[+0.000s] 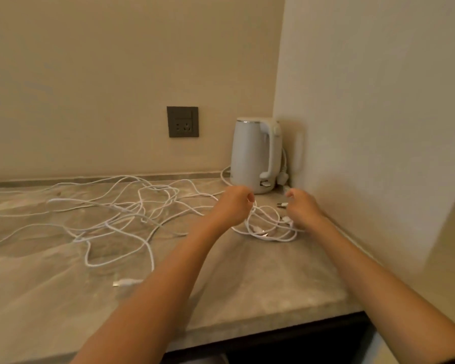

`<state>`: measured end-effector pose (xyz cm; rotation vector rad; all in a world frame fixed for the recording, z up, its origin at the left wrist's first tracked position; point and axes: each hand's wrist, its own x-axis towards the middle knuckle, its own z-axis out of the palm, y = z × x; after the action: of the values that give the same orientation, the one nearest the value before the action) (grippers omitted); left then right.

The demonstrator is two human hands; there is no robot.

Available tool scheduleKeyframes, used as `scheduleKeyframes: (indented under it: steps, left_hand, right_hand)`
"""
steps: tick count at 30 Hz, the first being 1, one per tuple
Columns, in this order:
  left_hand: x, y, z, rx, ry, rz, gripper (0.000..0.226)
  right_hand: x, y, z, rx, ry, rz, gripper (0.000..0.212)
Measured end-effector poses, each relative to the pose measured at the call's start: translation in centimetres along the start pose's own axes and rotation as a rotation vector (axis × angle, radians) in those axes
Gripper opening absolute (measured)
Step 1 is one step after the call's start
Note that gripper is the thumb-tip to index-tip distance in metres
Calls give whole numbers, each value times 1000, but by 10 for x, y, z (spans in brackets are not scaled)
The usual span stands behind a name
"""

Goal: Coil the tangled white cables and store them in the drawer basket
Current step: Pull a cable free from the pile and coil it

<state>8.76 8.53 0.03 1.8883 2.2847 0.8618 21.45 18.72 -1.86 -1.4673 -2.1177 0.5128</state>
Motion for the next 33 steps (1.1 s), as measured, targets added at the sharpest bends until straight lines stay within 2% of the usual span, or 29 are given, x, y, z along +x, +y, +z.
scheduleKeyframes:
  steps: [3,5,8,11,14,16,20,24,26,28,30,33]
  left_hand:
    - [10,6,10,-13,-38,41,25]
    - [15,7,14,-32,-102,68,25]
    - [20,6,20,-24,-226,135,24]
    - [23,2,23,-48,-244,136,26]
    - [25,0,23,-34,-251,152,34]
    - [25,0,20,1,-236,175,39]
    - [27,-6,11,-47,-145,246,27]
    - [22,-11,-3,-318,-191,182,12]
    - [17,-12,-14,-468,-237,194,14]
    - [16,-17,-25,-528,-163,230,22]
    - [20,-27,-37,-540,7,207,32]
    - [30,-49,-56,-397,275,149,33]
  right_hand:
    - [7,11,-6,-230,-61,5,43]
    - [9,13,-9,-377,-51,-13,38]
    - [16,12,-8,-380,-44,-5,27]
    - [23,10,-5,-61,-93,44,17]
    - [22,-3,-9,433,-139,135,28]
    - [20,-13,-13,586,-129,89,25]
    - [18,-37,-22,942,-160,33,28]
    - [26,-58,-24,1059,-162,7,15]
    - [28,-68,-20,1084,-213,-24,17]
    - [29,-78,-14,1022,-258,-71,23]
    - [29,-87,-10,886,-269,-101,25]
    - [30,-102,3,764,-280,-128,35]
